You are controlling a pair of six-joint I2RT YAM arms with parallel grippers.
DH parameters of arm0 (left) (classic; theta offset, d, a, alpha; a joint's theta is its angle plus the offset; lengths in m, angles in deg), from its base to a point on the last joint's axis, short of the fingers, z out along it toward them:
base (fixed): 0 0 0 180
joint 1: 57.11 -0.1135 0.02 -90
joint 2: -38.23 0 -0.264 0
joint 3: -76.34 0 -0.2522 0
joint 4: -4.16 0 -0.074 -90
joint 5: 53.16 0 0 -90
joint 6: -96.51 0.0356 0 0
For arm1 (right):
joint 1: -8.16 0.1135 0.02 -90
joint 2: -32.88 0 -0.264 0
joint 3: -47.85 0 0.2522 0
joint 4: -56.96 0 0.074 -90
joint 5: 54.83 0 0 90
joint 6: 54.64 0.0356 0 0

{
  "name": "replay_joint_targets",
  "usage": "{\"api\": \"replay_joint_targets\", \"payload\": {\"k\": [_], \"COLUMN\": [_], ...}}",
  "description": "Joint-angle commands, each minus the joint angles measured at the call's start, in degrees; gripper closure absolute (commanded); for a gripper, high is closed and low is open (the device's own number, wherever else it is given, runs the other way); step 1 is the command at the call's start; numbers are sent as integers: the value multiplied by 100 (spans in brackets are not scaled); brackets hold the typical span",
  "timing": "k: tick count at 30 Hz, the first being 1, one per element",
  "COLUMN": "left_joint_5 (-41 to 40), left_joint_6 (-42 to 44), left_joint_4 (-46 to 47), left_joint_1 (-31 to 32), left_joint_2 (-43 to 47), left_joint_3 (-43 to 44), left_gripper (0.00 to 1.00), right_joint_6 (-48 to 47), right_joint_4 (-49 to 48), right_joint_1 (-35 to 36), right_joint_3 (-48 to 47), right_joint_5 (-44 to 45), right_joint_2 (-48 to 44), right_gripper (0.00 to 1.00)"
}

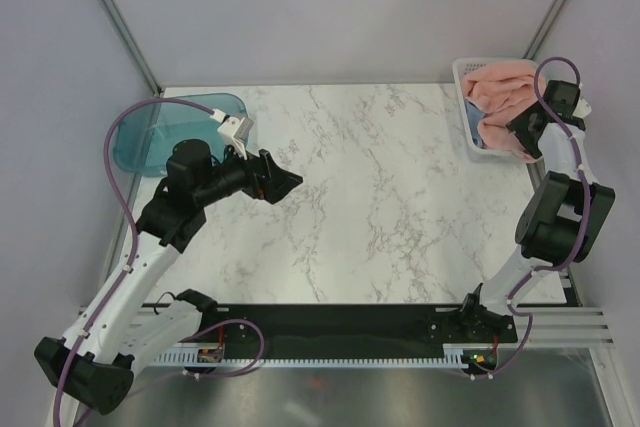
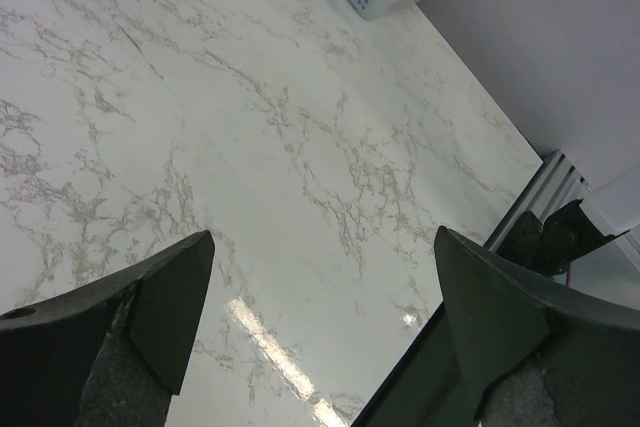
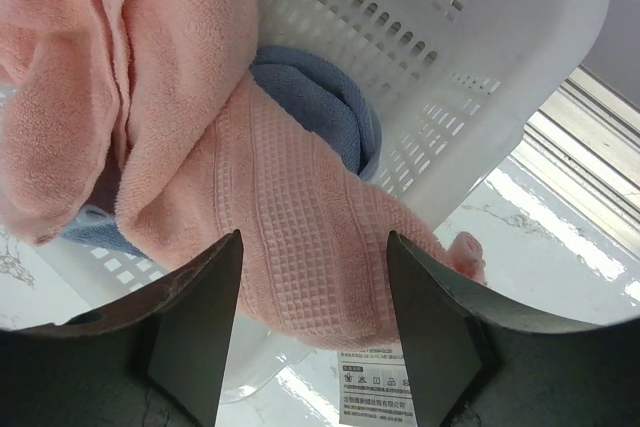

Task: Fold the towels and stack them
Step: Grab crumpled towel

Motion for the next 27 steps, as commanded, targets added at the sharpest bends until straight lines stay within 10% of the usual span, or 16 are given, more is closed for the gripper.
{"api": "replay_joint_targets", "payload": {"k": [1,27], "left_joint_5": [-27,-159], "left_joint_6": [-13,83], "left_joint_4": [225,225], "left_joint_1": [18,132], "left_joint_2": [88,158], "left_joint_3": [-21,-91], "left_gripper": [1,1], "right_joint_6": [43,-10], "right_joint_4": [-50,153], "right_joint_1": [-24,-156], "right_joint_3": [-89,456], "right_joint_5": [110,321], "right_joint_2": [-159,-520], "right_gripper": [32,27]}}
